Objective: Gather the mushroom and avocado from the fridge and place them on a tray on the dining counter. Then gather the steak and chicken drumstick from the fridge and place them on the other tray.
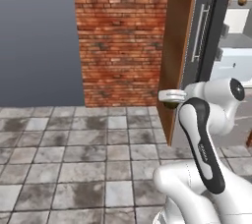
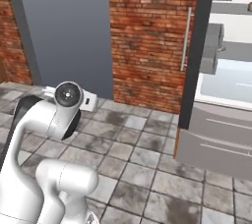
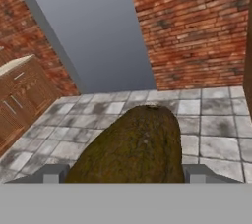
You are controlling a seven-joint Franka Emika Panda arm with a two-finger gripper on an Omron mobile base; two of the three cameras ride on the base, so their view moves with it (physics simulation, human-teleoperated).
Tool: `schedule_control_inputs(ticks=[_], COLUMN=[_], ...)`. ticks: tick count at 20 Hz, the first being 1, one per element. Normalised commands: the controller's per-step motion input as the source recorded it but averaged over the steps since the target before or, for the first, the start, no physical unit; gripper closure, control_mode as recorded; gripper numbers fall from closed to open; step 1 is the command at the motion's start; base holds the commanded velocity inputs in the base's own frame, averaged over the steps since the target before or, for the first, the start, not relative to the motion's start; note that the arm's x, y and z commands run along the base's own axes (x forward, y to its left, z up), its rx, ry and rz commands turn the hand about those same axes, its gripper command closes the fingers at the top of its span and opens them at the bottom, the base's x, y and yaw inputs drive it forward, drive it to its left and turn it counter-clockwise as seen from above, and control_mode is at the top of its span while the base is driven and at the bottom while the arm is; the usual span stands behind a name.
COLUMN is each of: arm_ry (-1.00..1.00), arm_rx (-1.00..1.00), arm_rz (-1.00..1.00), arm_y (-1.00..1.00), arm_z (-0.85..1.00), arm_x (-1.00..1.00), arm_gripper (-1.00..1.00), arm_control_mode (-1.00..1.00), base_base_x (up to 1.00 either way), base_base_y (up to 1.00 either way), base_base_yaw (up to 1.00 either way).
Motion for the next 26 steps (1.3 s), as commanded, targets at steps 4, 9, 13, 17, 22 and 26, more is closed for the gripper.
schedule_control_inputs(ticks=[4, 9, 13, 17, 22, 26], arm_ry=[0.00, 0.00, 0.00, 0.00, 0.00, 0.00], arm_rx=[0.00, 0.00, 0.00, 0.00, 0.00, 0.00], arm_rz=[0.00, 0.00, 0.00, 0.00, 0.00, 0.00], arm_y=[0.00, 0.00, 0.00, 0.00, 0.00, 0.00], arm_z=[0.00, 0.00, 0.00, 0.00, 0.00, 0.00], arm_x=[0.00, 0.00, 0.00, 0.00, 0.00, 0.00], arm_gripper=[1.00, 1.00, 1.00, 1.00, 1.00, 1.00], arm_control_mode=[1.00, 1.00, 1.00, 1.00, 1.00, 1.00], base_base_x=[0.00, 0.00, 0.00, 0.00, 0.20, 0.41], base_base_y=[0.45, 0.74, 0.80, 0.80, 0.51, 0.09], base_base_yaw=[0.34, 0.37, 0.36, 0.36, 0.38, 0.45])
